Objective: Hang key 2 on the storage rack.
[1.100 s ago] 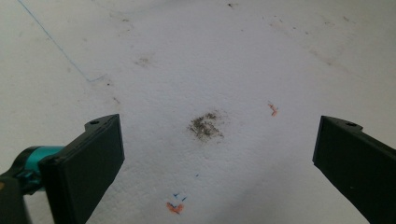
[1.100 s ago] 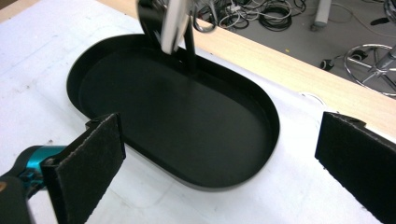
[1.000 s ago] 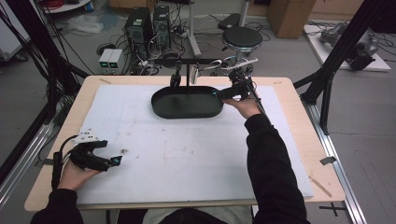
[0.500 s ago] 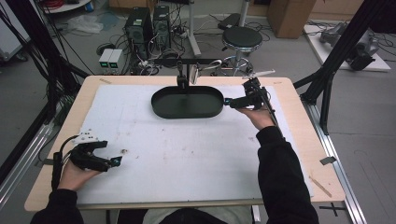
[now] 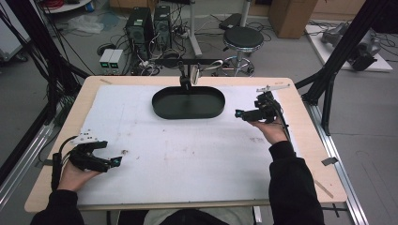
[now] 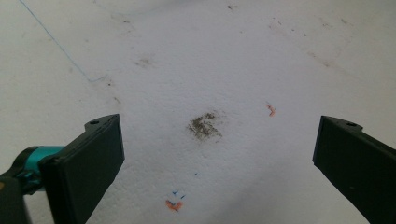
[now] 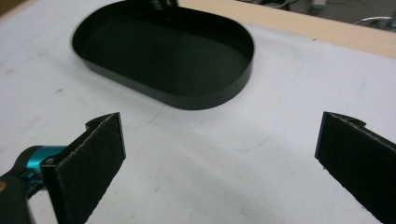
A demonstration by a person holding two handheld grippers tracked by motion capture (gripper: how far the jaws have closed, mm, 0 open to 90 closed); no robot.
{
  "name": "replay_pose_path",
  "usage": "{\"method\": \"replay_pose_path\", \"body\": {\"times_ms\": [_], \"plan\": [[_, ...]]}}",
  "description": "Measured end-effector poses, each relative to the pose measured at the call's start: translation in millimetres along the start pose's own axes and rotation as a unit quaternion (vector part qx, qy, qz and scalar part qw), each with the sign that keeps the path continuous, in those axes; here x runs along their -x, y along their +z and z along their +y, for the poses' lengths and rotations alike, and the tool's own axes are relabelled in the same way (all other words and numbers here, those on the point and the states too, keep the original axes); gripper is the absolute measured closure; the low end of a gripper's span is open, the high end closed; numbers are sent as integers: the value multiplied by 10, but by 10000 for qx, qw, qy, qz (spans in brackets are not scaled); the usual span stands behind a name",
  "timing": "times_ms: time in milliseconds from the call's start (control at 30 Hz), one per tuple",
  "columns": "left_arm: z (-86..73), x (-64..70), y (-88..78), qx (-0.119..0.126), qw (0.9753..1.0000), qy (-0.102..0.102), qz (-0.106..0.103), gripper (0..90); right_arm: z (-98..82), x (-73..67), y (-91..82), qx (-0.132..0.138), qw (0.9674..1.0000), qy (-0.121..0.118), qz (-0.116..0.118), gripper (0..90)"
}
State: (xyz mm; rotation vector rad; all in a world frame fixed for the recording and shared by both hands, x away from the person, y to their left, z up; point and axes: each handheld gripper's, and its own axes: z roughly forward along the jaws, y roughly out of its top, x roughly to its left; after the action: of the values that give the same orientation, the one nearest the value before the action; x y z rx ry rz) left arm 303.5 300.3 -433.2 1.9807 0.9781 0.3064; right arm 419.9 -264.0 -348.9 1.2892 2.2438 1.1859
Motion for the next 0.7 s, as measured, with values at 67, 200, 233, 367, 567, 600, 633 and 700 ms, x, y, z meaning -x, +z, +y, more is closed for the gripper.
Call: {"method": "replay_pose_path", "body": {"times_ms": [67,200,233,367,567,600,633,700], "plan": [[0,0,-7,24,10000,8,6,25,-57,-10,-51,21,10000,-62,-33,9],[1,-8,-5,24,10000,-6,-12,24,-144,-22,-120,-3,10000,-97,-19,9],[1,-7,3,42,10000,-17,-14,25,-163,-21,-133,-16,9999,-115,-13,9],[1,-11,7,10,10000,-2,-34,25,-255,-14,-165,32,9999,-70,69,9],[0,-5,7,5,10000,13,-25,25,-431,25,-139,-4,10000,-34,44,9],[1,-3,9,14,10000,12,-34,25,-460,29,-141,26,10000,-8,60,9],[1,-2,9,-4,10000,23,-24,25,-485,34,-147,28,10000,15,68,9],[0,-1,12,-20,10000,20,-32,25,-532,40,-166,50,10000,-8,73,9]]}}
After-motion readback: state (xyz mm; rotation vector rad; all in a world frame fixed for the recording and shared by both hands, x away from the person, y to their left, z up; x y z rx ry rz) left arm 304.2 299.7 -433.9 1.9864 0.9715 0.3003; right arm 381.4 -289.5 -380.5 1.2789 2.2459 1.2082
